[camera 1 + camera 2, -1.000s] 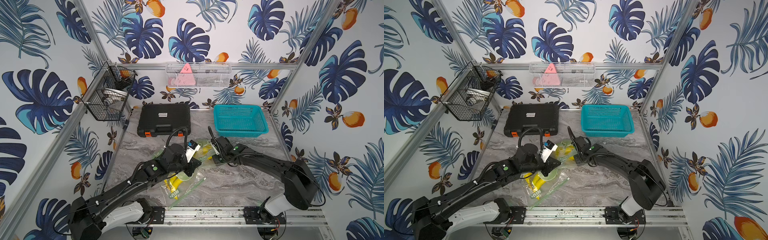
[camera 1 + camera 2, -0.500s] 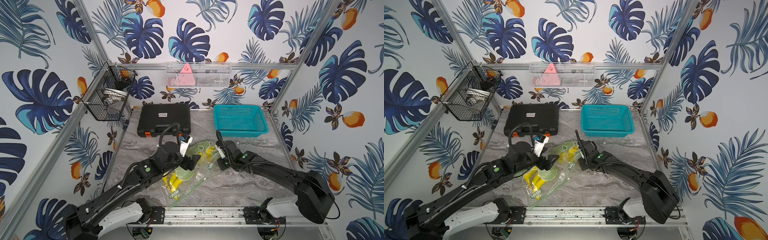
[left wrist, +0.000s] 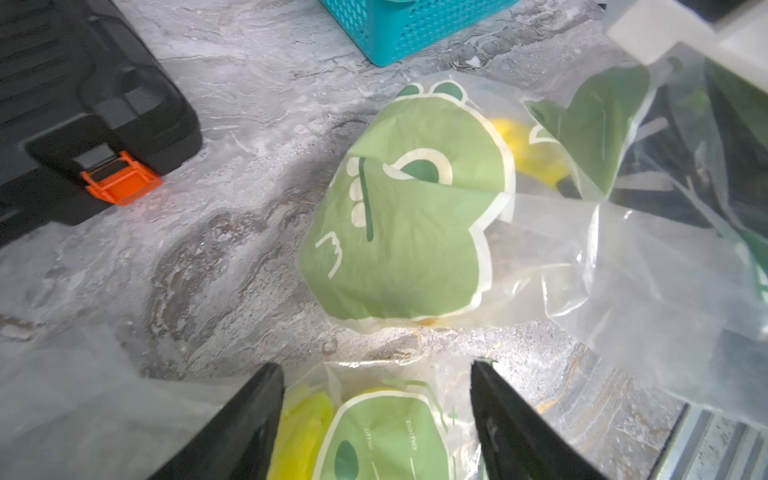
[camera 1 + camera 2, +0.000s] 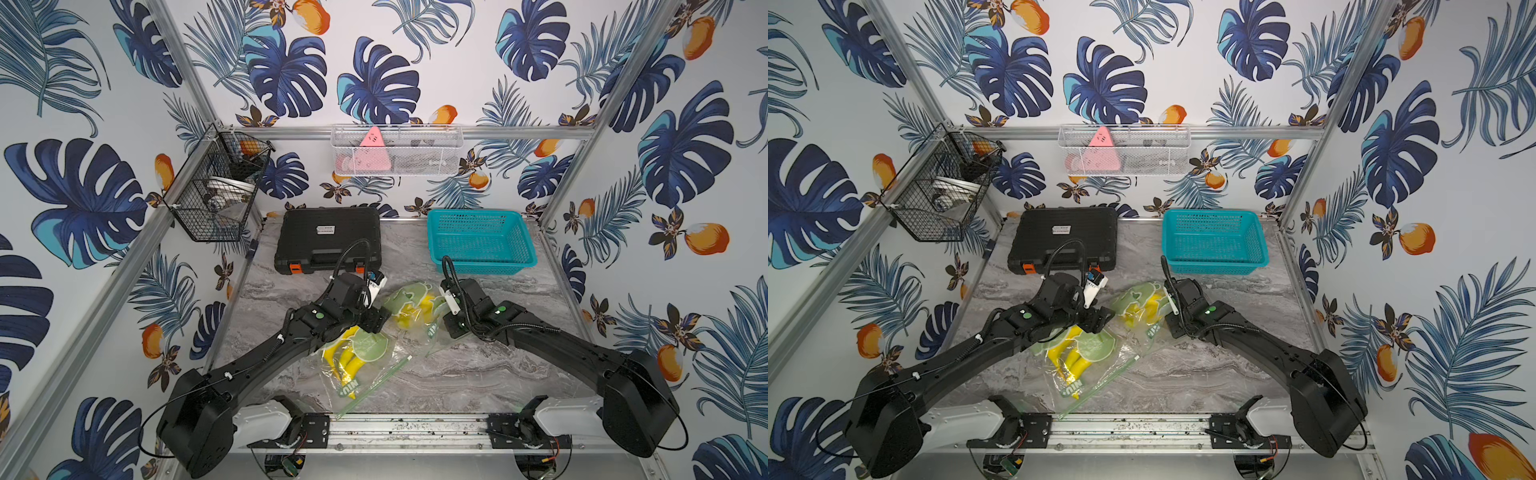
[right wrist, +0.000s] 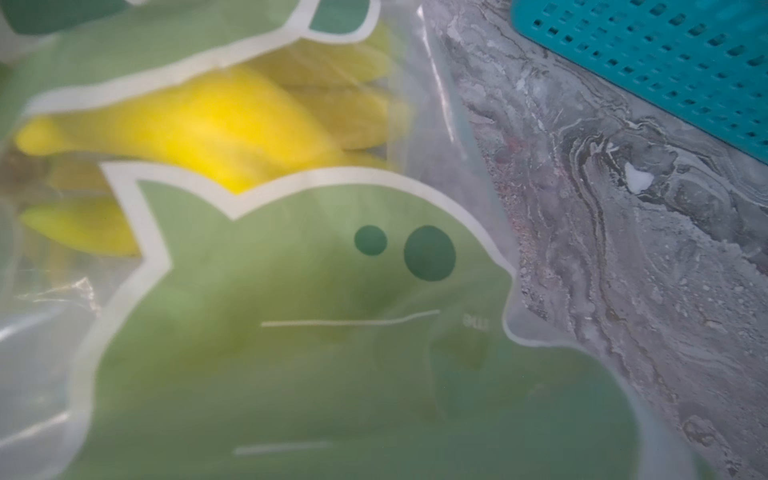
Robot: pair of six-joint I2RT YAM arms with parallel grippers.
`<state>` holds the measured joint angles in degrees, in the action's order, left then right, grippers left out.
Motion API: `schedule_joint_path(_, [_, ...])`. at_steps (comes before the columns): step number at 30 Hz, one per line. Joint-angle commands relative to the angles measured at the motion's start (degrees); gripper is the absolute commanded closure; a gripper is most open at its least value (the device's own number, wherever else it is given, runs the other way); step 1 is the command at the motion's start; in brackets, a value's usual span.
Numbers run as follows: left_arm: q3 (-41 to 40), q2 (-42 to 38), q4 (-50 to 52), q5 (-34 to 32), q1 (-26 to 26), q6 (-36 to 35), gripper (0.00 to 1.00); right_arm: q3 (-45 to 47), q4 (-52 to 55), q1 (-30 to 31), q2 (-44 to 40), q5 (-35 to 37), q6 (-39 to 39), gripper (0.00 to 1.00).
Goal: Open the zip-top bag and take out the banana
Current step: Pick up the banana from the zipper food storage bag.
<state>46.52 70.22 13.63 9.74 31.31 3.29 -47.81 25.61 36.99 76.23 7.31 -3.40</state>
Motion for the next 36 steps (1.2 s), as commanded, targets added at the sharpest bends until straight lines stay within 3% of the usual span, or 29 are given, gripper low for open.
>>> schedule_joint_path(1, [-0.47, 1.49, -4.91, 7.13, -0.18, -2.53, 0.28, 0.22, 0.94, -0.59, 0.38, -1.74, 1.42, 0.88])
schedule_joint_path(5, [-1.95, 2.75, -5.56, 7.44, -0.18, -5.12, 0.32, 0.43, 0.81, -1.47, 0.24, -3.44, 1.61, 0.87])
schedule_joint_path(11, [-4.39, 4.12, -8.20, 0.58, -0.11, -10.27, 0.37, -0.09, 1.64, -3.98, 0.50, -5.04, 3.34, 0.87])
schedule_joint_path(17, [-3.99, 9.12, -14.07, -4.75, -0.10, -11.67, 0.32, -0.85, 2.51, -5.70, -0.02, -7.01, 4.63, 0.86])
schedule_joint_path(21, [-2.60, 12.59, -16.78, -1.31, 0.32, -12.83, 0.31, -1.07, 2.70, -5.79, 0.02, -7.87, 4.63, 0.86])
schedule_joint_path(31, [-1.00, 18.76, -19.52, -0.65, 3.02, -15.20, 0.34, -2.44, 3.66, -5.91, 2.23, -9.21, 4.37, 0.87])
schedule_joint_path(33, [-0.60, 19.52, -19.76, 0.02, 3.21, -15.84, 0.42, -2.88, 4.07, -5.92, 2.69, -9.14, 4.37, 0.87])
schedule_joint_path(36, [0.97, 21.24, -18.32, -0.07, 4.23, -16.72, 0.69, -3.77, 4.91, -6.25, 2.99, -9.79, 4.04, 0.87])
